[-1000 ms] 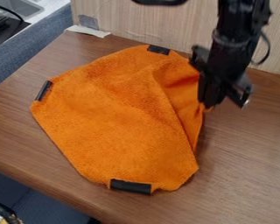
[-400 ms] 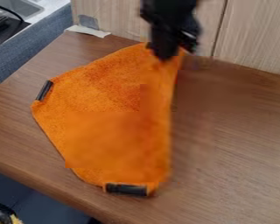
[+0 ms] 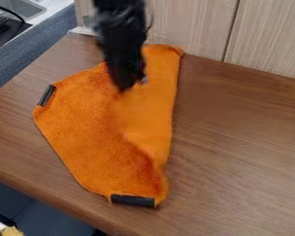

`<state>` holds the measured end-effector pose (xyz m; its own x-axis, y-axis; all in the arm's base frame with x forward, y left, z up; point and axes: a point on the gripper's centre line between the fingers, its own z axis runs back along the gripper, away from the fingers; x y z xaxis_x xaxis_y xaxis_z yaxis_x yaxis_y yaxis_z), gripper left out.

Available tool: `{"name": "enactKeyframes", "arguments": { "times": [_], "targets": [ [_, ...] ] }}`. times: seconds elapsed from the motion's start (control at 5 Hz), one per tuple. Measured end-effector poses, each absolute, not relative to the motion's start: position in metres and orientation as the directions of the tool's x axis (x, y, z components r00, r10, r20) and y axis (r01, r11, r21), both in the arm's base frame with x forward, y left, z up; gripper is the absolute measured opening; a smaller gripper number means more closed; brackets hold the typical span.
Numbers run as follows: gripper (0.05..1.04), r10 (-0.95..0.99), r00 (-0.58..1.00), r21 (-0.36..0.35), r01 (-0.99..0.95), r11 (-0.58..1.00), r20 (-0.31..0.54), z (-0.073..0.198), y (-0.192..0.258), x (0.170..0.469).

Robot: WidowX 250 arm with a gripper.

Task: Fold the cloth from right to left

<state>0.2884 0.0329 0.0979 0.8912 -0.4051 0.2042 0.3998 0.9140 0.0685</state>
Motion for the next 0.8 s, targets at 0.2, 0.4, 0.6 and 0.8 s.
{"name": "enactKeyframes", "arguments": {
  "times": [0.2,0.4,0.6,0.8],
  "targets": [
    [0.055,-0.433,0.886,0.050,0.431,0.901,0.167,0.063,0.048,0.278],
    [0.078,-0.444,0.888,0.064,0.439,0.896,0.119,0.050,0.054,0.273],
    [0.228,-0.439,0.896,0.052,0.436,0.898,0.070,0.048,0.057,0.271],
    [0.482,-0.425,0.904,0.035,0.423,0.905,0.045,0.051,0.056,0.269]
  ]
}}
